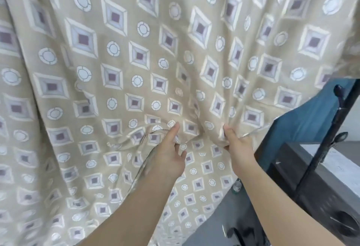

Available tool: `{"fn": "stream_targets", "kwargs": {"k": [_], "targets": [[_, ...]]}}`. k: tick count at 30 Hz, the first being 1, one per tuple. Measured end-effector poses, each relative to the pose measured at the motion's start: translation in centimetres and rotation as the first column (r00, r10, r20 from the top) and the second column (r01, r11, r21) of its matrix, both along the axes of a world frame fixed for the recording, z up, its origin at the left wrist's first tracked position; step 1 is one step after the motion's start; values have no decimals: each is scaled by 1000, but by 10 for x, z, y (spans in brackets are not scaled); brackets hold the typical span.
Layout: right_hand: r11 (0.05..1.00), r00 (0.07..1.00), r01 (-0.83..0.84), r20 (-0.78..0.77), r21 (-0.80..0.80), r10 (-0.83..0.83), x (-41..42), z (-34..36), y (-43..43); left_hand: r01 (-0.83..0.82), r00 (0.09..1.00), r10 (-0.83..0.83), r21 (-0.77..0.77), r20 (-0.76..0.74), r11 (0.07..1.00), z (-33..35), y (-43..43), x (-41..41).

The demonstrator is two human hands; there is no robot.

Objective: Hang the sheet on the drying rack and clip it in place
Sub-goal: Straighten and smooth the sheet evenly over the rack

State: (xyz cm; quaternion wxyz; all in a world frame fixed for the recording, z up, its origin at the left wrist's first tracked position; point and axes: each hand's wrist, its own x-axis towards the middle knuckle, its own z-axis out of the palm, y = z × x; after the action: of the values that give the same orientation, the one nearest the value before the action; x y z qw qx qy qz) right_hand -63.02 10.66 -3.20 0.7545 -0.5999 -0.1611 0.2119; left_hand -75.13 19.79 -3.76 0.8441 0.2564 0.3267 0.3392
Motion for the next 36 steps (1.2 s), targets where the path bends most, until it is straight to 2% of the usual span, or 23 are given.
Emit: {"fn": "stream_targets", "kwargs": {"k": [3,6,10,13,16,18,20,22,24,25,26,27,29,31,34,36], "targets": [[989,999,-51,-25,-137,48,-7,-22,-4,33,995,-28,54,-97,998,2,-3,16],[973,991,-134,-55,-189,126,-20,-32,-6,105,992,-94,141,-80,984,8,-9,29],[966,982,-188,-60,-177,180,-27,-33,-5,20,998,-3,292,-57,956,26,-7,33],[963,981,-194,-66,-188,185,-18,-28,-9,19,989,48,444,-138,896,32,0,30],[974,970,-219,-123,-54,212,0,-19,-21,25,971,98,499,-219,866,29,10,27],[959,954,-227,-160,170,254,13,-8,-29,16,972,109,521,-209,853,27,14,25],[884,942,-168,-192,437,274,26,7,-39,-35,983,119,488,-142,872,27,12,20],[826,939,-96,-225,555,261,38,22,-45,-78,997,76,366,20,927,27,5,13],[875,956,-37,-237,484,171,44,26,-45,-27,974,-41,295,223,955,28,-10,4],[898,966,-12,-227,439,124,44,26,-44,16,952,-108,306,287,952,25,-20,1],[911,973,16,-218,412,81,43,24,-42,42,947,-144,334,287,941,21,-29,0],[920,976,43,-215,389,45,42,22,-41,58,954,-160,369,254,928,16,-38,0],[935,981,73,-194,346,-4,36,21,-37,76,986,-134,456,96,887,8,-46,6],[947,989,63,-146,315,-17,30,21,-33,121,992,-123,565,-35,817,9,-42,16],[959,987,-23,-147,281,67,31,23,-32,50,992,22,549,-125,834,22,-25,25],[942,972,-67,-192,329,137,35,34,-38,13,971,123,559,-204,829,29,-13,26]]}}
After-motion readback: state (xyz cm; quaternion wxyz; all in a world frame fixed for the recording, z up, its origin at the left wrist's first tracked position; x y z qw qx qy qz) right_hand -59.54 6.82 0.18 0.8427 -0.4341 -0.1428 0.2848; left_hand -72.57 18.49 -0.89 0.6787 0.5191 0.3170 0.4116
